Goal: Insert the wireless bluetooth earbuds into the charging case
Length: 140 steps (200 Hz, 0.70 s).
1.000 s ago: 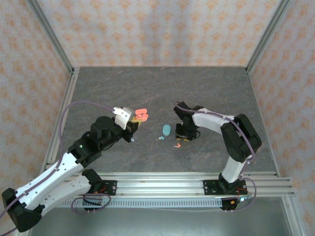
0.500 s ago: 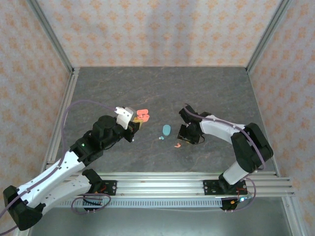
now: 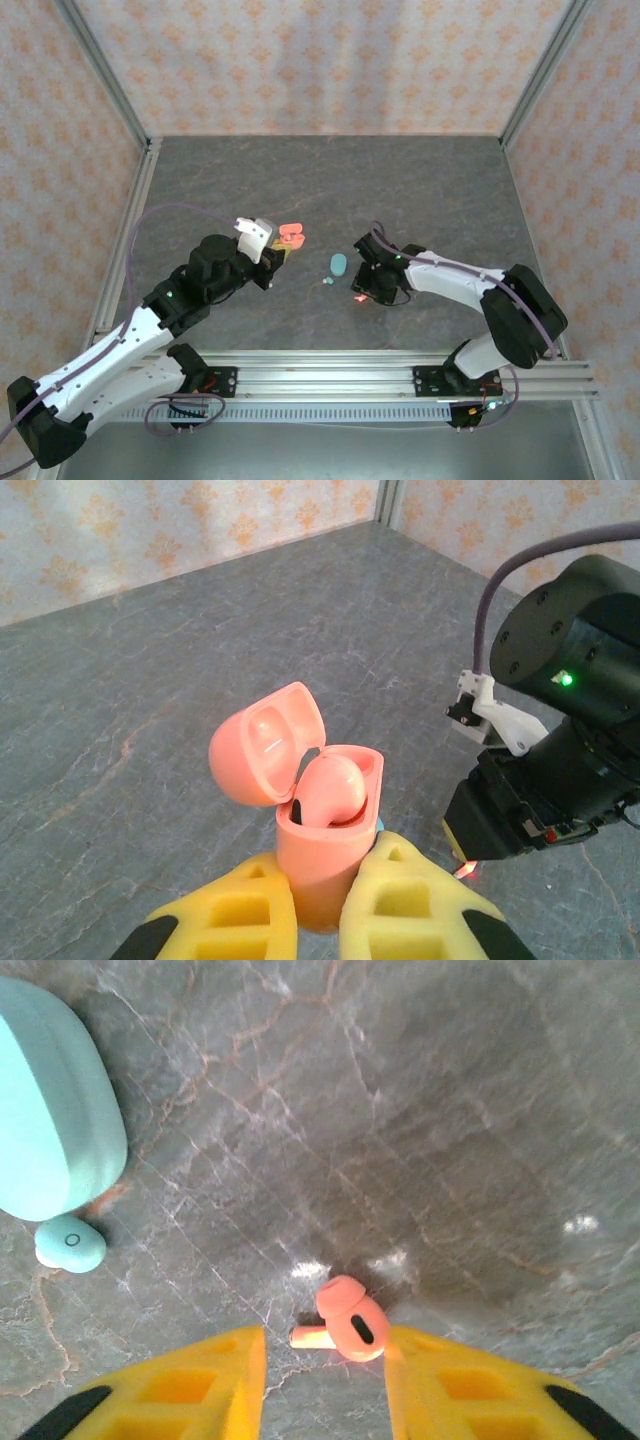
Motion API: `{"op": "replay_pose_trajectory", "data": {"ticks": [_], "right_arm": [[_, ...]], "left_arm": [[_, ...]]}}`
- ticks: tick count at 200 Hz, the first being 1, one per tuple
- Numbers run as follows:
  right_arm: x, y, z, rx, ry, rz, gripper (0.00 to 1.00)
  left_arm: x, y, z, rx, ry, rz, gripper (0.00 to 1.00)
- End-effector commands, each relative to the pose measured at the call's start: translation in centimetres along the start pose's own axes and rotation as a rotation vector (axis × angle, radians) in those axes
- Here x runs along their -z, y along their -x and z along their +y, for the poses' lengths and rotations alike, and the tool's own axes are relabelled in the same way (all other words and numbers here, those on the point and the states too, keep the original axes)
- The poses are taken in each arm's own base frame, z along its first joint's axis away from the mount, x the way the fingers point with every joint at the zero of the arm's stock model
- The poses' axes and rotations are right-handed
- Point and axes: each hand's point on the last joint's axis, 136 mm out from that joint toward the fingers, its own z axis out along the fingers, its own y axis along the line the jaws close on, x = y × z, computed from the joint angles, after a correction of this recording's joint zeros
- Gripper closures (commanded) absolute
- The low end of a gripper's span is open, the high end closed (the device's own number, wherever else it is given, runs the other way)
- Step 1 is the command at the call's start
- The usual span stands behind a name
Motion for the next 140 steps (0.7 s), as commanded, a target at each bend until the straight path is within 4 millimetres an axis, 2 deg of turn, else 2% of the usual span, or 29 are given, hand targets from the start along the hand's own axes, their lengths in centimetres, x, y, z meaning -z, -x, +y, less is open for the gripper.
{"op": "replay_pose_trajectory", "data": {"ticks": [1, 44, 140], "right_arm": [[-0.2, -0.2, -0.2, -0.024, -0.010, -0.030, 0.67], [-0.7, -0.8, -1.2, -0.004, -0.052, -0.017, 0.77], [-0.7, -0.1, -2.4, 0.057, -0.122, 0.000, 0.78]], "left_arm": [[0.8, 2.6, -0.9, -0.018, -0.033, -0.073, 1.00], [1.0, 2.5, -0.9, -0.020, -0.033, -0.074, 1.00], [0.7, 2.7, -1.0, -0.023, -0.038, -0.072, 1.00]]}}
